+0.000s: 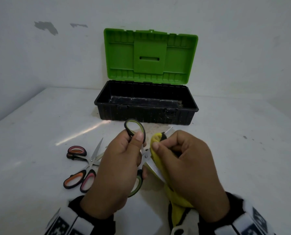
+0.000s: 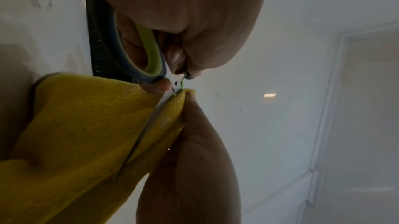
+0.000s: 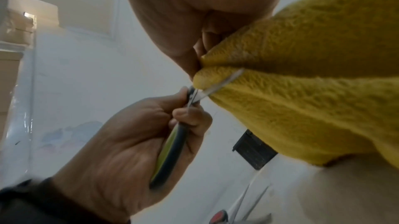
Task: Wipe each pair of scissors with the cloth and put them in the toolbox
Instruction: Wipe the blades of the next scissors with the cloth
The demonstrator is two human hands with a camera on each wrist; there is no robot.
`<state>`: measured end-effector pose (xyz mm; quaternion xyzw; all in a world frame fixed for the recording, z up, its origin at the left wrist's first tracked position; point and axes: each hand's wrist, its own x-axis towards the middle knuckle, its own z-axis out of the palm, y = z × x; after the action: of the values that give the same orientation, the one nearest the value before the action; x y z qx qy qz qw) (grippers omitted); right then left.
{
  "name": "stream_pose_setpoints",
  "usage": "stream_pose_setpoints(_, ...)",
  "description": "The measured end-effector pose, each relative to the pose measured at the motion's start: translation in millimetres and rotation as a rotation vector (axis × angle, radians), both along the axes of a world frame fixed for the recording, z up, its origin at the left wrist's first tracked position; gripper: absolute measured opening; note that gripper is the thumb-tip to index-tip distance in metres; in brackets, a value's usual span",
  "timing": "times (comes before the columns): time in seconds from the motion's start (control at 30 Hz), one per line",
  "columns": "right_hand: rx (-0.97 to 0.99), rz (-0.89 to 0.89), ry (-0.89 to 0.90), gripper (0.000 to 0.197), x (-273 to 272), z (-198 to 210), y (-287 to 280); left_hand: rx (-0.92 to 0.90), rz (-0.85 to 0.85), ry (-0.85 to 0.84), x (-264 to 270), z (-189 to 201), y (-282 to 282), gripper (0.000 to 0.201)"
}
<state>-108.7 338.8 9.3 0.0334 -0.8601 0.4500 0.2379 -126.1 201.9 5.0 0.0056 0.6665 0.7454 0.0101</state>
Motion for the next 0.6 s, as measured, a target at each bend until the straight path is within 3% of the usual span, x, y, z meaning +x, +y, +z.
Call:
stream_pose_setpoints(0.2, -0.170, -0.094, -0.004, 0.016, -14.8, 13.1, 24.4, 0.027, -0.026, -0.006, 1.9, 3.8, 4.8, 0.034)
stream_pose_setpoints(0.37, -0.113, 0.018, -0.079, 0.018, 0.5, 6.6, 6.5, 0.014, -0.016, -0.016, -0.8, 4.6, 3.4, 0.034)
stream_pose_setpoints(0.6, -0.244, -0.122, -0.041, 0.018, -22.7, 10.0, 32.9, 0.022, -0.053, -0.018, 1.5, 3.6, 4.0, 0.035)
